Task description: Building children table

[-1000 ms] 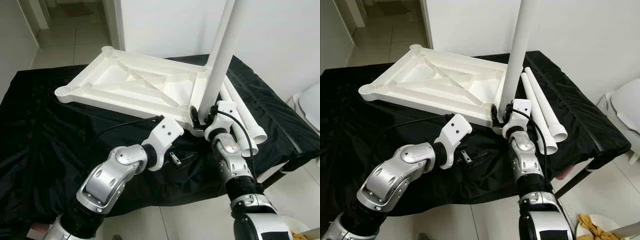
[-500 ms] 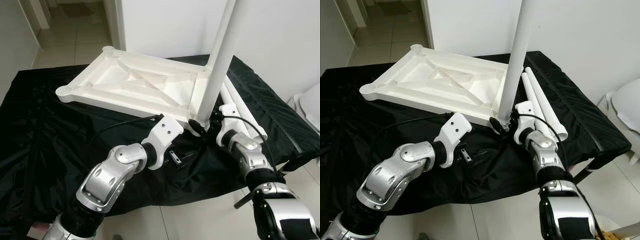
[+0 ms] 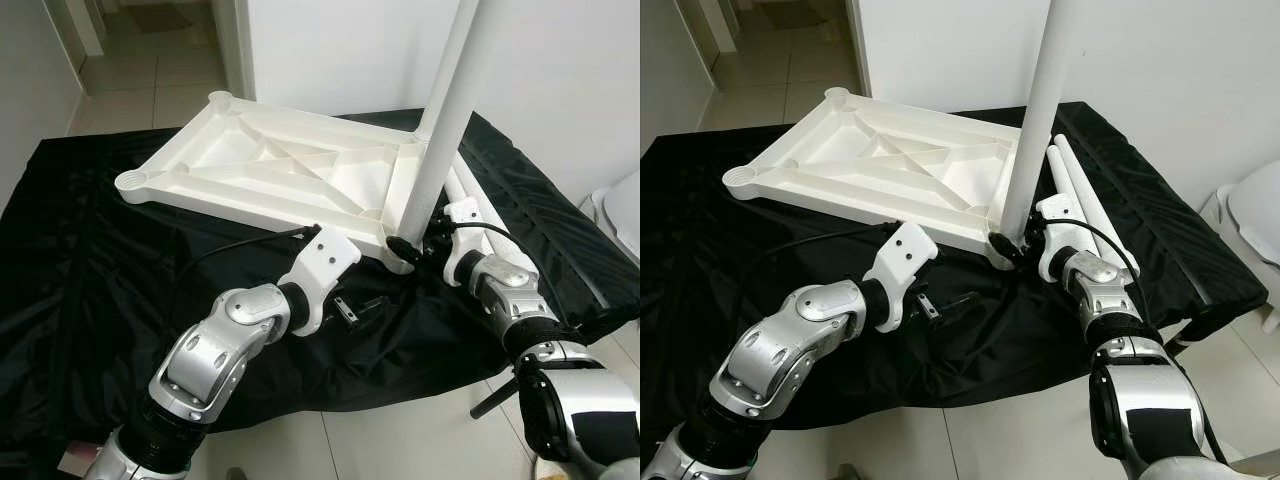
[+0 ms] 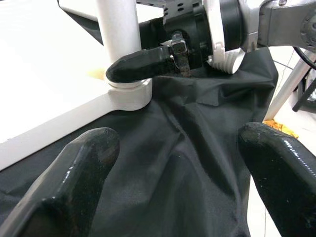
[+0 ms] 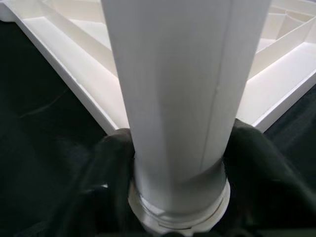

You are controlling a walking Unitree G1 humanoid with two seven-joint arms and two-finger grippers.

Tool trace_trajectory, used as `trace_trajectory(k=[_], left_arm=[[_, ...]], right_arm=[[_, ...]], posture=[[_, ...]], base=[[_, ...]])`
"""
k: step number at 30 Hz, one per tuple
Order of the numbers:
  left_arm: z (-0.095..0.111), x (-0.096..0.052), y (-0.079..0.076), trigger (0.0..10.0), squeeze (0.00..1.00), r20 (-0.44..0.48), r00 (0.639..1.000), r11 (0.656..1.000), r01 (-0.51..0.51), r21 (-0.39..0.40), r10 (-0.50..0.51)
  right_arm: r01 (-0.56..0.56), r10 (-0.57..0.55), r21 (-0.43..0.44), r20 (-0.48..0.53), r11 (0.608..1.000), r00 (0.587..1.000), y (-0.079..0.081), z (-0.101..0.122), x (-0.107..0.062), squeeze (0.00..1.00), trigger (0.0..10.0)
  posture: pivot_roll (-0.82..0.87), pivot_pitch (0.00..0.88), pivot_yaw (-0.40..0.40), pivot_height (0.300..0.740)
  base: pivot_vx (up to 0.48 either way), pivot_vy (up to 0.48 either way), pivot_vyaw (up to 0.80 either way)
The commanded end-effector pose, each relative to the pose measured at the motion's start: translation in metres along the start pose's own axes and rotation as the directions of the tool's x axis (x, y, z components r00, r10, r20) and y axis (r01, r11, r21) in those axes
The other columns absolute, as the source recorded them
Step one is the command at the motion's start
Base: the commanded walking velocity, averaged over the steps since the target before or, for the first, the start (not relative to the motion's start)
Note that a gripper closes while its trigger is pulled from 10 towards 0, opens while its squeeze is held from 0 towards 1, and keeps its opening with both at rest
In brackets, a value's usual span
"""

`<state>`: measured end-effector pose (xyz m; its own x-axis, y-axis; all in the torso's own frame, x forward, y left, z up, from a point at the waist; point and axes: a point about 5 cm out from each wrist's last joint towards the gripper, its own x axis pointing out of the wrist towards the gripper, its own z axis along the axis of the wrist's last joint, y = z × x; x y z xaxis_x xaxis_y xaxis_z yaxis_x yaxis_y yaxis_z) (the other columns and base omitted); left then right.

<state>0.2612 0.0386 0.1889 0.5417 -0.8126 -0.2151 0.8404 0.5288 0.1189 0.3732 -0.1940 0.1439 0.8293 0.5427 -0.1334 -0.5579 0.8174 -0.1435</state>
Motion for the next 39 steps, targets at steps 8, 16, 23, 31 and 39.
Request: trace_trajectory(k=[8,16,23,31,39], left_arm=[[0.002,-0.001,0.001,10.0,0.0,0.0,1.0,1.0,-0.012,0.002,0.012],[0.002,-0.001,0.0,10.0,0.0,-0.001,1.0,1.0,-0.008,-0.002,0.008],[0.001,0.0,-0.001,10.0,0.0,-0.002,1.0,1.0,-0.006,-0.004,0.006],[0.002,0.003,-0.002,10.0,0.0,0.003,1.0,1.0,0.013,-0.002,-0.013],[0.002,0.003,-0.002,10.0,0.0,0.001,1.0,1.0,0.019,-0.003,-0.019]], right_arm=[[-0.02,0.022,0.045,-0.035,0.999,0.999,0.003,-0.011,-0.002,0.0,0.0],[0.114,-0.113,0.083,-0.017,0.99,0.993,0.003,-0.015,-0.001,0.0,0.0],[0.189,-0.193,0.122,0.021,0.974,0.981,0.009,-0.013,0.005,0.0,0.0],[0.41,-0.426,0.268,0.003,0.872,0.905,0.032,-0.019,0.016,0.0,0.0],[0.538,-0.559,0.284,-0.009,0.793,0.829,0.042,-0.018,0.017,0.0,0.0]], posture=[[-0.06,0.044,0.011,0.74],[-0.06,0.047,0.008,0.74],[-0.07,0.048,0.015,0.74],[-0.09,0.048,0.024,0.74],[-0.09,0.046,0.026,0.74]], base=[[0.0,0.0,0.0],[0.0,0.0,0.0],[0.0,0.0,0.0],[0.0,0.0,0.0],[0.0,0.0,0.0]])
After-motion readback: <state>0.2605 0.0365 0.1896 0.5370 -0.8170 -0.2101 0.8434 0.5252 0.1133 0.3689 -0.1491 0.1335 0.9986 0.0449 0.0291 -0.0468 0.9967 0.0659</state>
